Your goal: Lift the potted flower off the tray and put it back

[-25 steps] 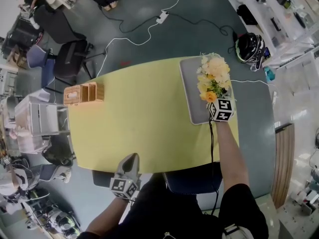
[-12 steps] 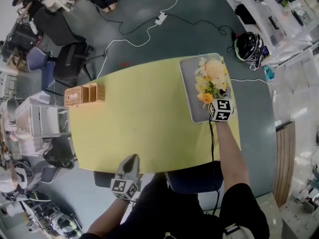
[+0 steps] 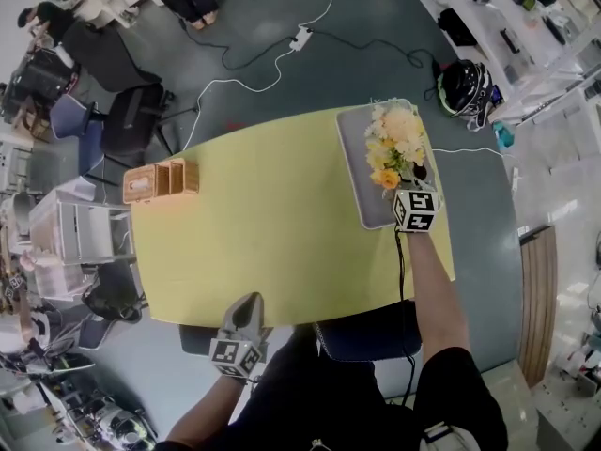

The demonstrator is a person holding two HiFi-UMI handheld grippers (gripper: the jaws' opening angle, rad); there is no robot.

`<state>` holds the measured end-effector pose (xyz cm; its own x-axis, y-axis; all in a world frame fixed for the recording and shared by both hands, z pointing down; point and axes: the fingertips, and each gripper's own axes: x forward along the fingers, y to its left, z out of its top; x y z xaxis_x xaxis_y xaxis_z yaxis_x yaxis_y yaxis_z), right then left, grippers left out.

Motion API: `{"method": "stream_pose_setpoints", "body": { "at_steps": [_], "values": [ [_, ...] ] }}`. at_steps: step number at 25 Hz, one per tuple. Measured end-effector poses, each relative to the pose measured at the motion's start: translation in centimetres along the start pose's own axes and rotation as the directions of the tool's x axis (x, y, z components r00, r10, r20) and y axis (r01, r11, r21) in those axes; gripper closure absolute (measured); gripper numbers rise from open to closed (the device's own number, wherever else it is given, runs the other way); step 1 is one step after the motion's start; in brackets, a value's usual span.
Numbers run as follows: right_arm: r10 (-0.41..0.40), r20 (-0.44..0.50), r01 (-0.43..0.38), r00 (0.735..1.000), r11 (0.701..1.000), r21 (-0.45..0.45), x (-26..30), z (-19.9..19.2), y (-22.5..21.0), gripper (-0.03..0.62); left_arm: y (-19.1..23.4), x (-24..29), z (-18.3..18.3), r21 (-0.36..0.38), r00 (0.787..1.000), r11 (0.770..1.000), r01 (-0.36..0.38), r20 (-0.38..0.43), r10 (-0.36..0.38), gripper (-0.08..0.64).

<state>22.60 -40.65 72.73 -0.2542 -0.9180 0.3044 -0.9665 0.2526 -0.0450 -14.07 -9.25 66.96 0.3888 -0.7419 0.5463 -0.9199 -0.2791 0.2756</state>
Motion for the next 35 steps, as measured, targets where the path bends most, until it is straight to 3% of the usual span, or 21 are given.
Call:
{"method": "stream_pose_setpoints", "body": {
  "at_steps": [13,17,27,35],
  "values": [
    [-0.022,-0.014,0.022,1.0,1.0,0.021,-6.7,-0.8,2.3,0.313,-0.1,-2.2,1.0,0.031,0.997,0.999,0.044,0.062,-0.046,0.552],
    [-0.01,0.001,0.01,1.0,0.999,0.034,-9.7,0.4,4.9,0.35,0.2,-3.8,1.8,0.047,0.994,0.997,0.065,0.089,-0.069,0.552],
    [0.013,0.093,-0.017,0.996,0.999,0.045,-17.9,7.6,11.4,0.49,-0.2,-7.3,5.6,0.103,0.972,0.986,0.13,0.184,-0.147,0.552],
    [0.088,0.154,-0.088,0.984,0.996,-0.003,-25.0,14.6,20.8,0.529,-0.3,-10.7,8.8,0.142,0.944,0.972,0.188,0.247,-0.219,0.552]
  ]
}}
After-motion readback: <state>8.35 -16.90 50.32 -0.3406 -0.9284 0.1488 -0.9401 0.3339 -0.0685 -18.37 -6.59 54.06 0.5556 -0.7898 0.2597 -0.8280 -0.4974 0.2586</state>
